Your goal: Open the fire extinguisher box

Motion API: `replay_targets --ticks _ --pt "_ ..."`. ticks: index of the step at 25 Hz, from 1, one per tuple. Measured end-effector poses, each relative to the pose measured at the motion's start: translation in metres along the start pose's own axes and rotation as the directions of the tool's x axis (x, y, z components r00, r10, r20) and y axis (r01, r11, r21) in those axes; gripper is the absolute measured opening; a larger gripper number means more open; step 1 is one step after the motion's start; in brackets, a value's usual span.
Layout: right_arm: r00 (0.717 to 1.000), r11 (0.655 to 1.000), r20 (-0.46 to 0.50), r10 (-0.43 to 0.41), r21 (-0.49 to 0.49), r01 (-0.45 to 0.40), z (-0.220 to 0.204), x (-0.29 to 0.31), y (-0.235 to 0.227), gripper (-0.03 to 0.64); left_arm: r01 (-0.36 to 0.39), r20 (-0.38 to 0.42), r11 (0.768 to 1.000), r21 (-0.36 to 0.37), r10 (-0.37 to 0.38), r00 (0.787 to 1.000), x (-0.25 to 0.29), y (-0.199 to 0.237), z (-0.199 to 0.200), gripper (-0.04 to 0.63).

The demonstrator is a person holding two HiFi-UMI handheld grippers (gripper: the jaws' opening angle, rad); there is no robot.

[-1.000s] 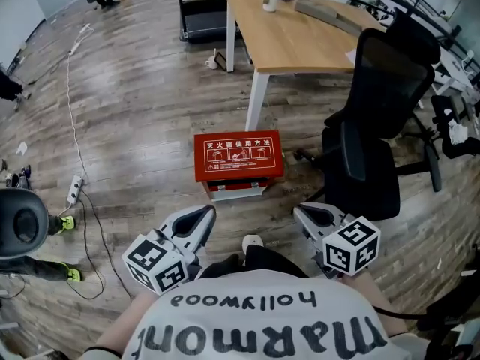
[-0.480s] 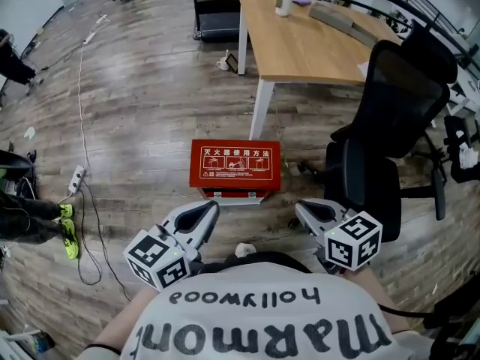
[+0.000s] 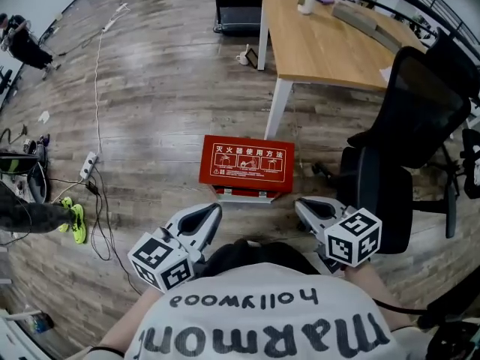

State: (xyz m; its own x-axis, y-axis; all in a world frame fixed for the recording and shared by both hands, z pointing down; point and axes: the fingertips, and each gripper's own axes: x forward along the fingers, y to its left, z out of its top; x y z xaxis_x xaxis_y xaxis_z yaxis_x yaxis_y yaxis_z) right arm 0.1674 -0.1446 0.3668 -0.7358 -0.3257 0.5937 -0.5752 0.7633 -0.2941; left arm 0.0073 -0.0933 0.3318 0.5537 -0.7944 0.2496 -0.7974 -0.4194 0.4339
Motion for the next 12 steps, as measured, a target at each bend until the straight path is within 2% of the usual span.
replay_targets --ticks 4,9,12 --pt "0.999 0.999 -0.033 0.024 0.032 -0.023 -0.012 0.017 0.004 0.011 -0.024 -0.044 0.999 -0.033 0.023 0.999 -0.006 0.009 -0.017 0.006" --pt "0.998 0.997 -0.057 0.029 0.077 -0.025 -0.013 0.036 -0.001 0.011 -0.024 -0.085 0.996 -0.089 0.016 0.996 0.003 0.025 -0.033 0.006" --pt "0.997 0.993 -0.05 0.059 0.103 -0.054 -0.009 0.045 0.008 0.011 -0.021 -0.113 0.994 -0.112 0.009 0.994 0.004 0.039 -0.038 0.006"
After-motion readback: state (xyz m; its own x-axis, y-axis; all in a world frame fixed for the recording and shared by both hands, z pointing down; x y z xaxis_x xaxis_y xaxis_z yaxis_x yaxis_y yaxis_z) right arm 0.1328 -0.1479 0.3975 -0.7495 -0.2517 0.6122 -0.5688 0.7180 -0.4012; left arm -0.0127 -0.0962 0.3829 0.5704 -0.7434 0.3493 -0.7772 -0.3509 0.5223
